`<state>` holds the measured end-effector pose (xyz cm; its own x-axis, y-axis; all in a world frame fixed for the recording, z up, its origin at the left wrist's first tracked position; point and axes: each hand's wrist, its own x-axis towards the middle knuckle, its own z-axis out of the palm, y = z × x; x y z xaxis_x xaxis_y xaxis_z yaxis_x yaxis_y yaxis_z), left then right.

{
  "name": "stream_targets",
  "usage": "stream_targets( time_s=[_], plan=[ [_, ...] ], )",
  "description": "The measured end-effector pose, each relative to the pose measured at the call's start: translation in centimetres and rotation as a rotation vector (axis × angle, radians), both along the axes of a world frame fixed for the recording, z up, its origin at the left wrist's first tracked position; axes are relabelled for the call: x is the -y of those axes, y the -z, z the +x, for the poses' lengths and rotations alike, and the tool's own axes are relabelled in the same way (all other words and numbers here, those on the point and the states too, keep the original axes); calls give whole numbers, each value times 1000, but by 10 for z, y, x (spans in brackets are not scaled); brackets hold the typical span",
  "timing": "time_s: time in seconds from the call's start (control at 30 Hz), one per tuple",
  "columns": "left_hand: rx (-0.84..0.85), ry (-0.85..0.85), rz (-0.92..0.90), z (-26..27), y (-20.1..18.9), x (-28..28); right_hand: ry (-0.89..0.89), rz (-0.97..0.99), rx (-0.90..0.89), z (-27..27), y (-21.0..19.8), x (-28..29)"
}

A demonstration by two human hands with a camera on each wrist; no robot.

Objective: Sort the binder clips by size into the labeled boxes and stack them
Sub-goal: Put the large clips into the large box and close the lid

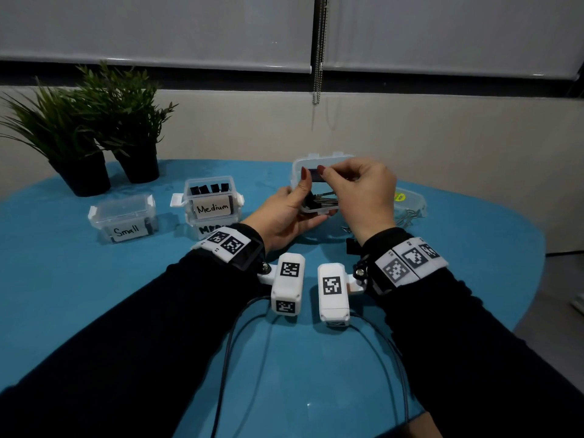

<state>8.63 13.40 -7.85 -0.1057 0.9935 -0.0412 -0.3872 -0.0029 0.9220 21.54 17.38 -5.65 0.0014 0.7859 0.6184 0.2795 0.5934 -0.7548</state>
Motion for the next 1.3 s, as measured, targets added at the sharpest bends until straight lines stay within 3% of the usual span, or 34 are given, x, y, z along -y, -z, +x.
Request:
stream_targets(
  time_s=[0.1,0.2,0.43,0.6,0.8,1.0,1.13,1.3],
  plan=[
    [-7,63,44,4,2,-1,45,39,46,-1,-1,1],
    [-28,109,72,10,3,1,-21,54,107,-4,-1,4],
    [79,6,36,0,6,-5,-116,-52,278,-11,0,1],
    [37,-1,26,-4,4,-4,-199,-76,366,-7,-5,10],
    [-32,-6,13,-2,2,-1,-181,-115,538,-5,-9,17],
    [14,-86,-1,-4,2,-2,-206,-188,700,-8,-9,15],
    [4,-93,-13,-5,2,0,-275,-191,637,-7,0,12],
    [26,-115,-55,-7,0,1,-328,-182,191,1,0,7]
  ],
)
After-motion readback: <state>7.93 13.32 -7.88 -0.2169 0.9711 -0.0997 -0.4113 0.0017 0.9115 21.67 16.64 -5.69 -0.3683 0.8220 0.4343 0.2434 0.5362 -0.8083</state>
